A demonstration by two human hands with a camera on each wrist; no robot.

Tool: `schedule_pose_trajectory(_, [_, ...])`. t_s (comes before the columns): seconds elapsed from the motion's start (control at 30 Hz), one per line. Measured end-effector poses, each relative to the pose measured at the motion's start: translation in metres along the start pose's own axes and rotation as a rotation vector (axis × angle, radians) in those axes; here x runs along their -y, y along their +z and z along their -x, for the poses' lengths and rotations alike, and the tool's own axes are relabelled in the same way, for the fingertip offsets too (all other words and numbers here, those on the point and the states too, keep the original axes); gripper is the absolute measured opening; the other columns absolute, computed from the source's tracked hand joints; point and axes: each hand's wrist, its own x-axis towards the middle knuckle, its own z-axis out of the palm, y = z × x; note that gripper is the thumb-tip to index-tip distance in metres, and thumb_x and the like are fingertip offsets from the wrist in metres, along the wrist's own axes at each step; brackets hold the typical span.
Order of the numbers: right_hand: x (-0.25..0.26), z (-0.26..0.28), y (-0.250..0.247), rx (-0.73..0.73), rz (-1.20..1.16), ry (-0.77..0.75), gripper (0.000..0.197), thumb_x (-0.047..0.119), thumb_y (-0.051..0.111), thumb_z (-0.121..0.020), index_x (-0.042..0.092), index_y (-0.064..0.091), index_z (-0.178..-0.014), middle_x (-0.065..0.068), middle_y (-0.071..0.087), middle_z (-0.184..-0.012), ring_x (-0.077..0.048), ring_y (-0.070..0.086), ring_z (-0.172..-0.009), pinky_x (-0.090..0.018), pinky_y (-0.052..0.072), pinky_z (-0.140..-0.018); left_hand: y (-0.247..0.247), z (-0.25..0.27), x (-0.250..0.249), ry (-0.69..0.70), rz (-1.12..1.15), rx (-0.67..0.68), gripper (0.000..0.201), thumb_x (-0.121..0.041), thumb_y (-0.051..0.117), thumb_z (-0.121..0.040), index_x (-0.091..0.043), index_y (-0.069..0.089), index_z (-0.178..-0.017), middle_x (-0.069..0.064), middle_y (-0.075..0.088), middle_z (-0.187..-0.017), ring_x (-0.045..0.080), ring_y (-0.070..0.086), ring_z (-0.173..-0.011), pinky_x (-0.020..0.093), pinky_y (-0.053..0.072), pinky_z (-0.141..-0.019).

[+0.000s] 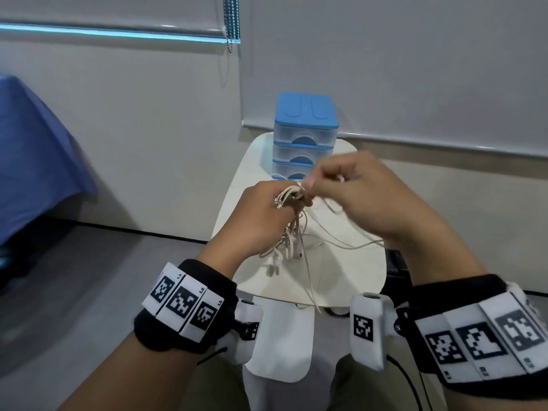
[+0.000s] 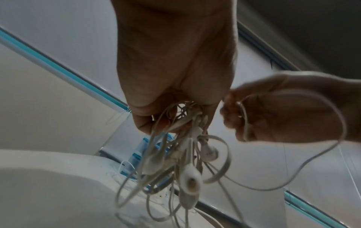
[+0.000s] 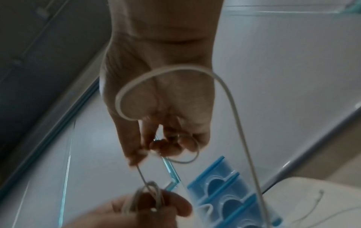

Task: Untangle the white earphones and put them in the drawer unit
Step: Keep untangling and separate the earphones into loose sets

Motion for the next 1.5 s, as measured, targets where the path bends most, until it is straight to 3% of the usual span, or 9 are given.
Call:
schedule_pose_trajectory(0.2, [0.026, -0.007, -0.022, -0.228, -0.760, -0.239, 0.024, 0.020, 0.053, -0.099, 0.024, 0.057, -0.076, -0.005, 0.075, -0.102, -0.018, 0.068, -0.109, -0.037, 0.043, -0.093, -0.009, -0.004, 0.003, -0.001, -0.035, -0.008, 0.018, -0.017, 0.065, -0.097, -0.029, 0.076, -0.089, -0.011, 0.071, -0.082, 0.007, 0.062, -0.067, 0.020, 0.045, -0.061])
schedule_pose_trajectory(0.3, [0.028, -0.007, -0.029, -0.309, -1.065, -0.066, 0.028, 0.011, 0.047, -0.099, 0.016, 0.044, -0.071, -0.007, 0.050, -0.064, -0.026, 0.062, -0.062, -0.038, 0.057, -0.077, -0.011, -0.003, 0.006, -0.036, 0.007, -0.008, 0.017, -0.019, 0.066, -0.098, -0.029, 0.076, -0.088, -0.013, 0.070, -0.077, 0.006, 0.059, -0.061, 0.023, 0.044, -0.059])
schedule_pose_trajectory(0.4, [0.008, -0.008, -0.016, -0.381, -0.734, 0.286, 0.031, 0.009, 0.045, -0.093, 0.021, 0.033, -0.067, 0.000, 0.020, -0.056, -0.016, 0.016, -0.045, -0.021, 0.030, -0.042, -0.014, -0.004, 0.002, -0.064, 0.046, -0.008, 0.014, -0.026, 0.066, -0.098, -0.025, 0.076, -0.087, -0.012, 0.067, -0.070, 0.005, 0.055, -0.055, 0.020, 0.040, -0.054])
schedule_pose_trajectory(0.6, [-0.023, 0.004, 0.011, -0.042, -0.041, 0.186, 0.024, 0.043, 0.073, -0.090, 0.021, 0.064, -0.084, 0.015, 0.041, -0.046, -0.006, 0.033, -0.043, -0.026, 0.027, -0.055, -0.022, -0.009, -0.007, 0.009, -0.083, -0.033, 0.016, -0.018, 0.070, -0.092, -0.029, 0.072, -0.081, -0.017, 0.065, -0.065, 0.007, 0.059, -0.062, 0.029, 0.048, -0.062])
schedule_pose_trajectory(0.73, [-0.013, 0.003, 0.012, 0.033, 0.046, 0.064, 0.018, 0.028, 0.072, -0.093, 0.020, 0.071, -0.077, -0.002, 0.047, -0.058, -0.009, 0.035, -0.052, -0.030, 0.030, -0.060, -0.024, -0.010, -0.008, 0.010, -0.120, -0.053, 0.010, -0.018, 0.070, -0.092, -0.024, 0.074, -0.085, -0.012, 0.067, -0.067, 0.008, 0.059, -0.064, 0.032, 0.050, -0.065])
schedule_pose_trajectory(1.0, [0.005, -0.004, -0.018, -0.456, -0.531, -0.039, 0.011, 0.021, 0.053, -0.082, 0.022, 0.056, -0.071, 0.007, 0.057, -0.073, -0.012, 0.050, -0.074, -0.026, 0.037, -0.064, -0.023, -0.002, 0.008, -0.081, 0.015, -0.047, 0.015, -0.018, 0.070, -0.094, -0.032, 0.074, -0.090, -0.006, 0.074, -0.087, 0.024, 0.069, -0.077, 0.041, 0.057, -0.070])
schedule_pose_trajectory(1.17, [-0.013, 0.006, -0.028, -0.737, -0.364, 0.113, 0.012, 0.024, 0.051, -0.076, 0.018, 0.057, -0.067, 0.008, 0.059, -0.069, -0.013, 0.051, -0.071, -0.028, 0.039, -0.063, -0.018, 0.007, 0.014, -0.101, 0.100, -0.040, 0.012, -0.020, 0.069, -0.096, -0.030, 0.076, -0.093, -0.008, 0.074, -0.089, 0.005, 0.062, -0.065, 0.019, 0.045, -0.057])
schedule_pose_trajectory(1.37, [-0.048, 0.015, -0.006, -0.288, 0.224, 0.473, 0.050, 0.021, 0.065, -0.092, 0.031, 0.056, -0.141, -0.001, 0.061, -0.137, -0.025, 0.054, -0.128, -0.037, 0.042, -0.103, -0.012, 0.009, 0.017, -0.106, 0.233, -0.059, 0.015, -0.018, 0.068, -0.098, -0.031, 0.075, -0.098, -0.006, 0.072, -0.094, 0.011, 0.062, -0.078, 0.024, 0.050, -0.067])
schedule_pose_trajectory(1.5, [-0.045, 0.017, 0.034, -0.135, 0.355, 0.331, 0.030, 0.025, 0.069, -0.089, 0.033, 0.062, -0.118, 0.002, 0.059, -0.127, -0.025, 0.054, -0.117, -0.036, 0.043, -0.096, -0.011, 0.009, 0.028, -0.148, 0.274, -0.050, 0.028, -0.017, 0.069, -0.097, -0.041, 0.068, -0.111, 0.007, 0.065, -0.114, 0.014, 0.064, -0.084, 0.043, 0.058, -0.084])
